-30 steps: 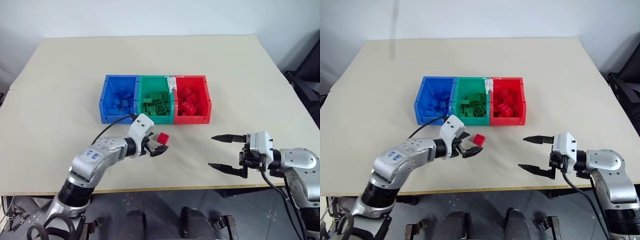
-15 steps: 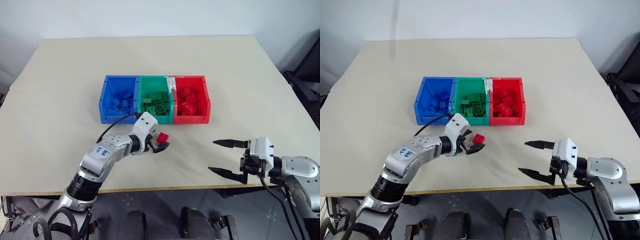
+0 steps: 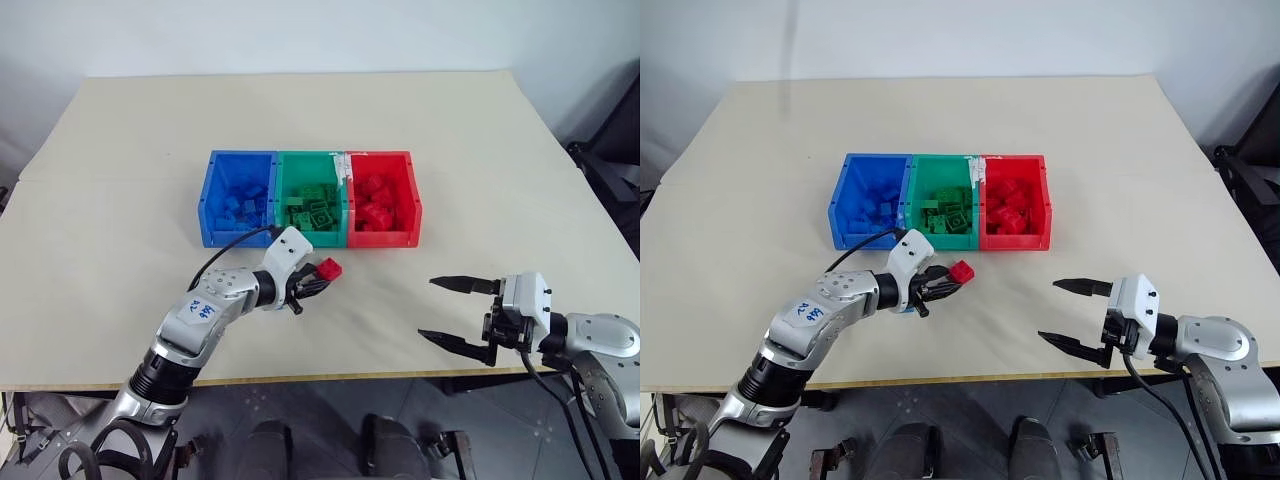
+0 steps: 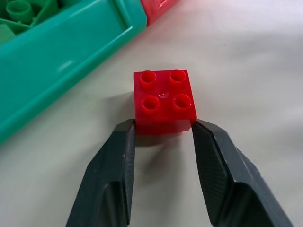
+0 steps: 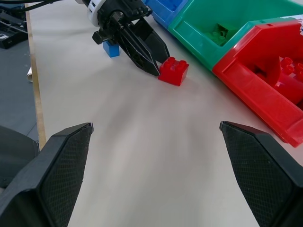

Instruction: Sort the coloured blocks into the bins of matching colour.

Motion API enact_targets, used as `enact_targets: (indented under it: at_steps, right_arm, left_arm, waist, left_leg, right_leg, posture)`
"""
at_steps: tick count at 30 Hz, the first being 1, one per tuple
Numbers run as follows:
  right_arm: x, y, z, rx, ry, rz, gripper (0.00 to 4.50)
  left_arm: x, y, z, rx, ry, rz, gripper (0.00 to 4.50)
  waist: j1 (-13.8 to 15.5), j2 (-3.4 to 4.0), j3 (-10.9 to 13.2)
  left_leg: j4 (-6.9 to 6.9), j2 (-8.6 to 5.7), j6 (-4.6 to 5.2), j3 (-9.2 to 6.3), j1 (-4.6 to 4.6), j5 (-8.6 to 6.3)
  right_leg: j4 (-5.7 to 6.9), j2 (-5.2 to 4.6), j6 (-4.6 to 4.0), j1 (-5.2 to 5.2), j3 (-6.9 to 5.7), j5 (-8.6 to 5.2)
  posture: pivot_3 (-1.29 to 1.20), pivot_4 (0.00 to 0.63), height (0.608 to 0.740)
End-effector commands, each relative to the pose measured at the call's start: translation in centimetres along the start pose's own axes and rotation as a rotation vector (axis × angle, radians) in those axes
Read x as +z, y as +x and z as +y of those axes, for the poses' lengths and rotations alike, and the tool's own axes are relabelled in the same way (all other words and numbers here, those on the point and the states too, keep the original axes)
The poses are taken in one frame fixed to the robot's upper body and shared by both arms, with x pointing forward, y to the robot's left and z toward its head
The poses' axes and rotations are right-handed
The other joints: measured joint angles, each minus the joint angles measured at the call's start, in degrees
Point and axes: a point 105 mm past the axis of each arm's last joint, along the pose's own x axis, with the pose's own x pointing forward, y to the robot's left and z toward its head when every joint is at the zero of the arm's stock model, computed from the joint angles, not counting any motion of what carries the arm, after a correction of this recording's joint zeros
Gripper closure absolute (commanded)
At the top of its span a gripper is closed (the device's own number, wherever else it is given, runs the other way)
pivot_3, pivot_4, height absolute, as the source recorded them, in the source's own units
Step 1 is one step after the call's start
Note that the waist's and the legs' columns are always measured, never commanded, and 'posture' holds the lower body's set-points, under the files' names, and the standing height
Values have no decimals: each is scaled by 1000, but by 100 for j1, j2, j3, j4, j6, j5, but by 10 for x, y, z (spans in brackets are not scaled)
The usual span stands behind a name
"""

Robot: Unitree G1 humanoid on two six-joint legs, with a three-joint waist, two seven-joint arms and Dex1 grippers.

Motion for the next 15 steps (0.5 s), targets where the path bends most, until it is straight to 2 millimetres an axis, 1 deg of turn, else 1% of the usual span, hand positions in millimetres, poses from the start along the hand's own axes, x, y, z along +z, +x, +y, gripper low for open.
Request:
enact_targets:
  at_steps: [1,4,6,9,10,12,15]
  right_arm:
    - [10,-2,0,0,-30,-21,0]
    - [9,-4,1,-6,-24,-16,0]
    - [10,-6,-1,-29,-23,-16,0]
    - [16,-14,-6,-149,-10,-60,0]
    - [19,-17,-7,-190,-8,-78,0]
    - [24,-24,-12,-294,-9,-122,0]
    - [29,-39,-24,-496,-14,-185,0]
  left_arm:
    - [9,-8,-4,-41,93,-56,3045]
    - [13,-17,-1,-85,139,-106,3045]
    - [24,-22,-2,-123,180,-174,3045]
    - [61,-29,-8,-217,307,-361,3045]
    - [69,-28,-7,-233,335,-394,3045]
    - [79,-20,-3,-247,368,-423,3045]
    - [98,4,9,-235,428,-426,3045]
  waist:
    - [0,0,0]
    - [4,0,0]
    - [11,0,0]
    - [26,0,0]
    - [51,0,0]
    - [57,0,0]
    - [80,0,-1]
  left_leg:
    - [0,0,0,0,0,0]
    - [0,0,0,0,0,0]
    - [1,0,1,0,-1,0]
    - [3,0,2,0,-4,-2]
    - [5,1,2,0,-4,-1]
    - [12,1,2,0,-8,-2]
    - [15,0,3,2,-7,-2]
  right_leg:
    - [0,0,0,0,0,0]
    - [0,0,0,0,0,0]
    - [0,0,0,0,0,0]
    - [-1,0,0,0,0,0]
    - [0,0,0,0,-2,0]
    - [-2,0,2,0,-3,2]
    - [-5,2,5,2,-2,9]
  posture:
    - [0,150,740]
    - [0,150,740]
    - [0,150,740]
    - [0,150,740]
    - [0,150,740]
    - [0,150,740]
    - [0,150,740]
